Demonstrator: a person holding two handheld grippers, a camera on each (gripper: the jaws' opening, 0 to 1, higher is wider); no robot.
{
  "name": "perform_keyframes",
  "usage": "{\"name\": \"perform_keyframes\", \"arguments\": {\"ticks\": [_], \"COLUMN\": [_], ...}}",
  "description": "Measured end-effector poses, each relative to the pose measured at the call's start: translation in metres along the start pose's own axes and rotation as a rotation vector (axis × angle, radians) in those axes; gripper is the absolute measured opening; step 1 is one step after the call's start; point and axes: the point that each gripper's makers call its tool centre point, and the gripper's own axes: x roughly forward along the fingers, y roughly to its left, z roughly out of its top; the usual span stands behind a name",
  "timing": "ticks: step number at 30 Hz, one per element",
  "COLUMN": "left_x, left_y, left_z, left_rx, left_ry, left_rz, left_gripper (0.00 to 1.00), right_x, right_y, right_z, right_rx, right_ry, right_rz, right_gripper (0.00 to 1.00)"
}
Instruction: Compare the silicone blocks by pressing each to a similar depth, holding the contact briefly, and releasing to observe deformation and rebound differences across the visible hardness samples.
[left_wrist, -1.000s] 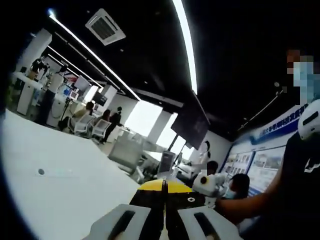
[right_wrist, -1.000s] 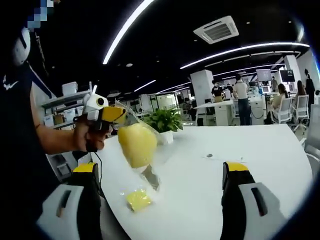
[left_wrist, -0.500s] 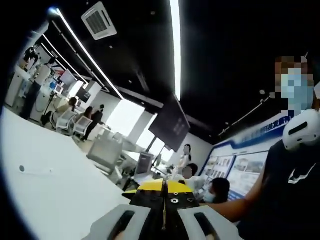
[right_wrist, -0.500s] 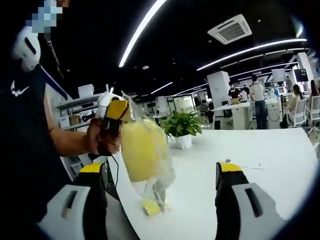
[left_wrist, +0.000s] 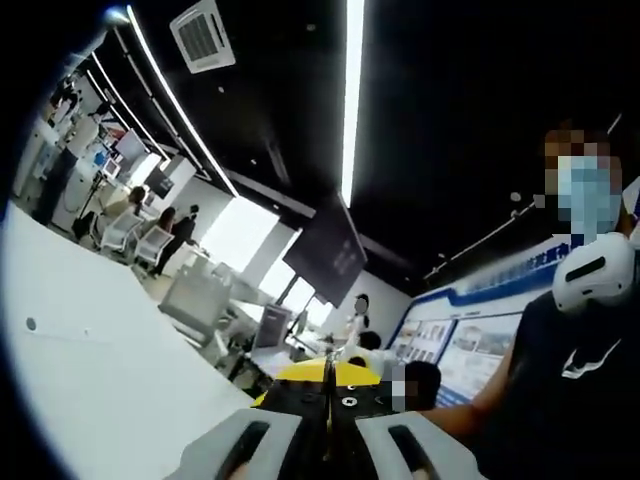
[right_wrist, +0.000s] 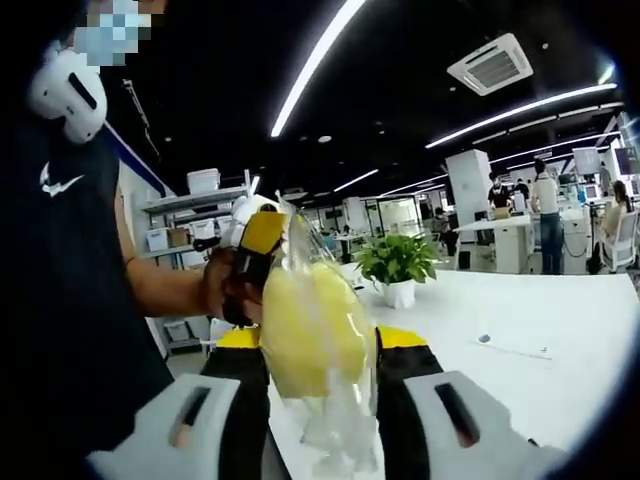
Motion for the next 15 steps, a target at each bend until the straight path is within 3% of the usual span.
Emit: {"name": "perform_keyframes", "arguments": {"ticks": [15], "left_x": [-0.0064], "left_y": [0.0028], "left_z": [0.0011], "left_rx": [0.000], "left_ry": [-0.009], "left_rz": [0.007], "left_gripper": [0.00], "right_x": [0.0003], "right_y": [0.0058], "right_z": [-0.0004], "right_rx": [0.053], "right_ry": [0.040], "right_rz": [0.012], "right_gripper": [0.21]}}
